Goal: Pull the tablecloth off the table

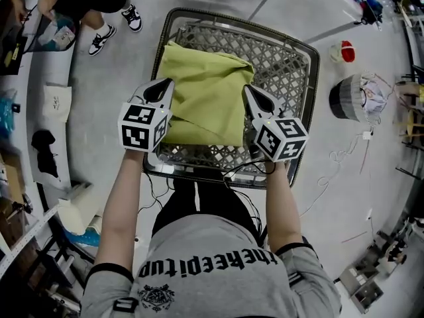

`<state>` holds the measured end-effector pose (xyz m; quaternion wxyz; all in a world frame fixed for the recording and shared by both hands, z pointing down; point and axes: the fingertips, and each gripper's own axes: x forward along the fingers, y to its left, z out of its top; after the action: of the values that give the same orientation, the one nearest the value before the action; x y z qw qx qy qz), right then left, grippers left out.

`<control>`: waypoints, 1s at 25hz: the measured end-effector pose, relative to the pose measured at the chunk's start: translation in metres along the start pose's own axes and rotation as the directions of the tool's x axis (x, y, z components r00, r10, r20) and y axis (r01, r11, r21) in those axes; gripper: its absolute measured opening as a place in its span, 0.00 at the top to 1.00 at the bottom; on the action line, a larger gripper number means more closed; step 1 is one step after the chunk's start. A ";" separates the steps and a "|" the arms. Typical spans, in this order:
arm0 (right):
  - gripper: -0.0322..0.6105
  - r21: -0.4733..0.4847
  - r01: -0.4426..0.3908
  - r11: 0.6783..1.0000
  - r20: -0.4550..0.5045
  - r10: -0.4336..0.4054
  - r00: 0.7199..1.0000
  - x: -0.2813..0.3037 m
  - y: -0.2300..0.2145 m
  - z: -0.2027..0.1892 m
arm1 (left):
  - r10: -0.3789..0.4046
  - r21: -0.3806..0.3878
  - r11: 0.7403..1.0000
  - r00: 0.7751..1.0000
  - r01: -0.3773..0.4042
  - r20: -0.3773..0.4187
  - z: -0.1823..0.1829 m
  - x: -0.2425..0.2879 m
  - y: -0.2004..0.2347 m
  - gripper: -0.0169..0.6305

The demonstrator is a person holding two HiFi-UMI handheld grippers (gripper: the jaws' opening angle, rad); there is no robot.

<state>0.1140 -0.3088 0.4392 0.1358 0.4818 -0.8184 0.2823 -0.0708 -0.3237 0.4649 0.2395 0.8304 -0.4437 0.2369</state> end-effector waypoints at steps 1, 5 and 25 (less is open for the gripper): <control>0.93 -0.013 -0.005 1.000 0.005 0.005 1.000 -0.003 0.006 0.000 | -0.009 0.008 1.000 1.000 0.009 0.001 -0.001 -0.003 -0.004 0.95; 0.93 -0.036 -0.033 0.999 0.029 0.034 0.999 -0.016 0.029 -0.002 | -0.057 0.014 0.998 0.998 0.057 0.037 0.002 -0.022 -0.025 0.95; 0.93 -0.090 -0.066 0.994 0.139 0.078 0.987 -0.112 0.122 -0.025 | -0.218 0.162 0.968 0.958 0.189 0.185 0.005 -0.125 -0.123 0.95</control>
<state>0.0635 -0.1681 0.3634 0.0870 0.4646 -0.8541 0.2169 -0.0267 -0.1882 0.3617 0.1565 0.9064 -0.3596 0.1568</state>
